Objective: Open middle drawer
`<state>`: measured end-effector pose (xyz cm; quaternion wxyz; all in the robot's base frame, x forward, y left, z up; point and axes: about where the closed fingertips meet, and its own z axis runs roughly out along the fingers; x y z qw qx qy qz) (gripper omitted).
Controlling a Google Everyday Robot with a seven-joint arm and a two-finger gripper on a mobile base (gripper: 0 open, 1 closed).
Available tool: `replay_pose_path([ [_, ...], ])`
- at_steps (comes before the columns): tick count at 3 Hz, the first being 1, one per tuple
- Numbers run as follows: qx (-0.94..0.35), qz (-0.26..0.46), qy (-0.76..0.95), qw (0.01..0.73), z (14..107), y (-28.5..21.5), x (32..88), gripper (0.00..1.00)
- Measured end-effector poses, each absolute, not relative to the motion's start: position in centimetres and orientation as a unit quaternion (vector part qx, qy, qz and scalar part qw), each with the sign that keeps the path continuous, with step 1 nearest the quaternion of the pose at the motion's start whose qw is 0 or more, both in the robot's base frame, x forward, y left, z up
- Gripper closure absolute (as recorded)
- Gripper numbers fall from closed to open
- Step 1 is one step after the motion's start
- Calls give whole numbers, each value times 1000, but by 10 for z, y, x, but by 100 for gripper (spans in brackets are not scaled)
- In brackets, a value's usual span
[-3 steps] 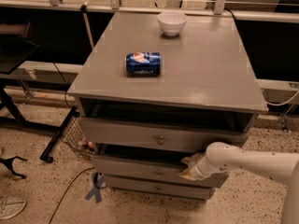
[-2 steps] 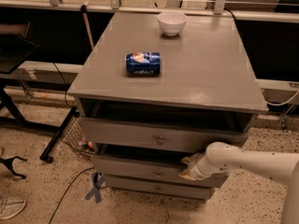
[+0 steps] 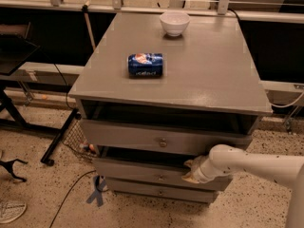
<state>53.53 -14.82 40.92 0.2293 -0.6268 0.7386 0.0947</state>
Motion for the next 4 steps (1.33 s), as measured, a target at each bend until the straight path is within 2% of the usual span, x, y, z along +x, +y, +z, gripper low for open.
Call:
replay_pose_path([
  [2,-627,95,739,229,409,-148,535,100],
  [4,-627,95,739,229,410,-148,535,56],
])
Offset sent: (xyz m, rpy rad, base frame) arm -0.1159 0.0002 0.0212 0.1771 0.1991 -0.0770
